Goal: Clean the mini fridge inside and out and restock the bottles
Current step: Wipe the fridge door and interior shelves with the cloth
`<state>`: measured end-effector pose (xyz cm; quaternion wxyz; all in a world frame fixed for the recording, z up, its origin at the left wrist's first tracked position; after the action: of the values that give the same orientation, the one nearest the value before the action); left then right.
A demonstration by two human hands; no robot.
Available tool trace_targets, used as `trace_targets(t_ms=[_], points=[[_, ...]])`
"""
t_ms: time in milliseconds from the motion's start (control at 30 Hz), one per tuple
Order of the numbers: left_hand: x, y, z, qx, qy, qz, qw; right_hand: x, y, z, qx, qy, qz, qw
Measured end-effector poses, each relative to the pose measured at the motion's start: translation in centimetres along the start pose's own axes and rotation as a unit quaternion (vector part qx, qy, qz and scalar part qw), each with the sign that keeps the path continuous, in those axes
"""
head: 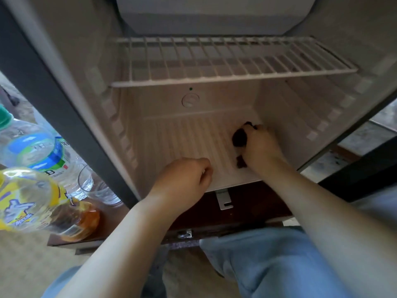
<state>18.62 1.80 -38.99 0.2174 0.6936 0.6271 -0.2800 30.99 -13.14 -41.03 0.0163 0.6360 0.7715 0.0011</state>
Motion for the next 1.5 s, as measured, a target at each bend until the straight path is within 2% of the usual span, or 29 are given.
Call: trace_targets(t_ms=[133,267,367,500,633,733,833,1033,1167,1333,1433,1500], points=[[0.7,0.1,0.1,0.002,-0.009,-0.008,1.0,-1.9,4.1,-2.7,-0.085,0.064,0.075,0.992],[1.2,0.3,-0.1,-0.015,0.007,-0.013,1.0,0.2,7.3,-0.5,-0.05,0.105,0.048,0.992],[1.8,0.5,-0.4,-0.02,0.018,-0.027,0.999,1.0,7.9,0.5,-0.085,0.111,0.08,0.987],[0.3,-0.8,1.0,0.006,0.05,-0.019,0.999,6.0,6.8,1.4,-0.092,0.168,-0.012,0.981],[0.8,-3.3,1.2,-0.015,0.066,-0.034,0.997,12.8,5.1,1.1,-0.115,0.215,-0.122,0.962],[2.7,-5.1,0.5,-0.015,0.071,-0.072,0.995,18.6,4.3,0.4,-0.07,0.265,-0.224,0.935],[4.3,-6.8,-0.5,-0.016,0.096,-0.098,0.99,21.3,4.2,0.4,-0.032,0.277,-0.238,0.93],[4.7,-7.3,-0.9,0.006,0.075,-0.116,0.99,20.2,3.8,0.4,0.069,0.233,-0.266,0.933],[5.6,-9.0,-1.3,0.043,0.087,-0.173,0.98,18.6,-2.4,-0.1,0.094,0.234,-0.307,0.918],[6.9,-13.2,-3.0,-0.005,0.073,-0.247,0.966,16.1,-11.6,-1.1,0.12,0.246,-0.355,0.894],[6.4,-14.9,-2.7,-0.021,0.057,-0.243,0.968,14.4,-17.1,1.2,0.186,0.165,-0.382,0.89],[5.7,-15.6,-2.3,-0.027,0.044,-0.232,0.971,12.4,-18.9,1.5,0.19,0.17,-0.344,0.904]])
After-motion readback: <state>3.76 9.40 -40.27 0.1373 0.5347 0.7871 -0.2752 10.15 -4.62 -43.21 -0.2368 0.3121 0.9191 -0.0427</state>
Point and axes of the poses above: each hand's wrist, its own y-axis towards the middle knuckle, its own z-axis out of the palm, x = y × z, the point moved 7 cm from there along y, towards the middle knuckle, and after that the axes turned 11 degrees about -y, right-handed, at the moved point
